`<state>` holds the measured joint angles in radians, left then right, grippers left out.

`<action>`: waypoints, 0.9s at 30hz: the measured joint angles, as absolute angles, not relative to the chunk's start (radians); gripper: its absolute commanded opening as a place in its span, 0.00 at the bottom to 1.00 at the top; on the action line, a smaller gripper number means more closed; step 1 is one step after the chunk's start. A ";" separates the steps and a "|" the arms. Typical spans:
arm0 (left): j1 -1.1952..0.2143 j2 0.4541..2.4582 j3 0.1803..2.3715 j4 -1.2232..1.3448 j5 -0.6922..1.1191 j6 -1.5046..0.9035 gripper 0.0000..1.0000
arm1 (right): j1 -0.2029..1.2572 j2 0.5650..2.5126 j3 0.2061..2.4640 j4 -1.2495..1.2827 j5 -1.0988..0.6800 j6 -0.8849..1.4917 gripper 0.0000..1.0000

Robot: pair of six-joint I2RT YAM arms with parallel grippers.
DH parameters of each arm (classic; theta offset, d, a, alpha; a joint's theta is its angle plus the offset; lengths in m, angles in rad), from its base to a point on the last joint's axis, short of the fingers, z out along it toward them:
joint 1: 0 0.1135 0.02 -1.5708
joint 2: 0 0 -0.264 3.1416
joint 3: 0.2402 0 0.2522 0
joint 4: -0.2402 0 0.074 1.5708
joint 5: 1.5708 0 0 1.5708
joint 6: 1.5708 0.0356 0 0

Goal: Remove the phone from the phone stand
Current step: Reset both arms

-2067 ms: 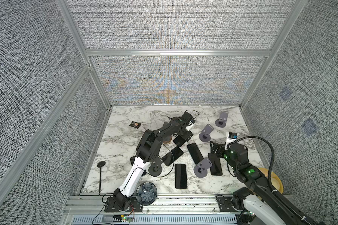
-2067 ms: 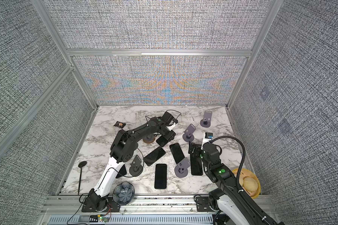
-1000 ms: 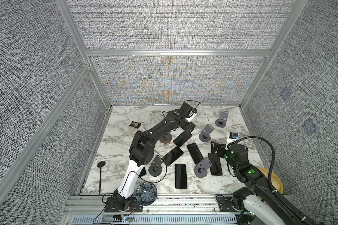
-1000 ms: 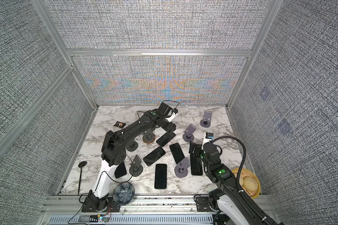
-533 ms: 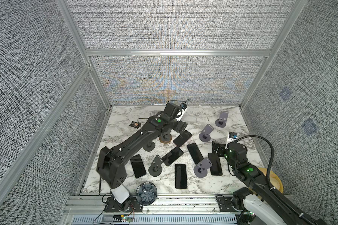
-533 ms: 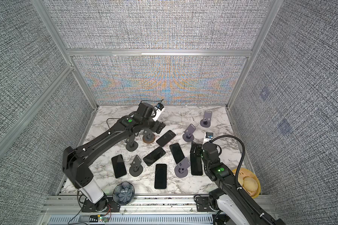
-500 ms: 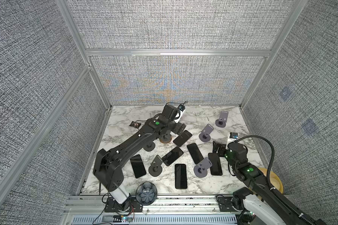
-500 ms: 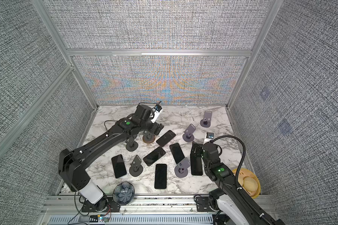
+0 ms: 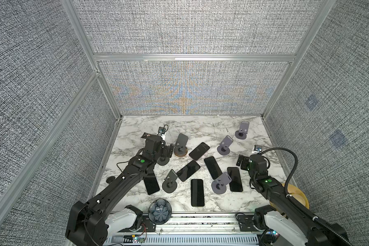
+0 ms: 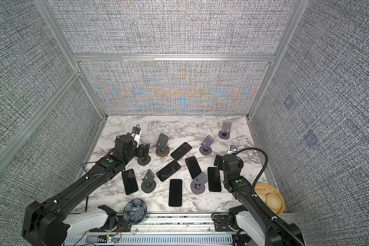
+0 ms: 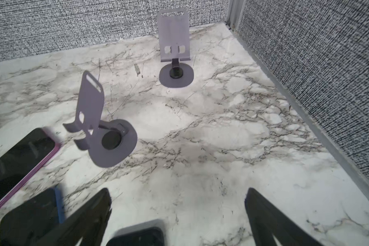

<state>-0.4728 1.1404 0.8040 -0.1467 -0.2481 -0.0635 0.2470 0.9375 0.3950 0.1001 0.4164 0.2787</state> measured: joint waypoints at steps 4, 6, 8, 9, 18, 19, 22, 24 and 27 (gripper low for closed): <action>-0.373 1.118 0.731 -0.113 -0.290 -0.082 1.00 | 0.216 0.981 0.406 0.167 0.422 0.252 0.99; -0.329 1.118 0.690 -0.089 -0.314 -0.087 1.00 | 0.183 1.000 0.408 0.185 0.424 0.247 0.99; -0.298 1.129 0.649 -0.055 -0.340 -0.089 1.00 | 0.155 1.016 0.411 0.207 0.424 0.235 0.99; -0.287 1.142 0.628 -0.030 -0.350 -0.087 1.00 | 0.146 1.026 0.410 0.220 0.424 0.228 0.99; -0.213 1.310 0.503 0.239 -0.378 0.012 1.00 | 0.129 1.245 0.394 0.409 0.384 0.167 0.99; -0.199 1.316 0.488 0.273 -0.344 0.028 1.00 | 0.126 1.274 0.396 0.436 0.371 0.155 0.99; -0.166 1.349 0.444 0.396 -0.240 0.083 0.99 | 0.126 1.367 0.434 0.483 0.323 0.088 0.99; -0.154 1.375 0.430 0.480 -0.194 0.098 0.99 | 0.125 1.398 0.422 0.587 0.297 0.043 0.99; -0.119 1.425 0.414 0.599 -0.184 0.088 0.99 | 0.090 1.518 0.376 0.746 0.224 0.007 0.99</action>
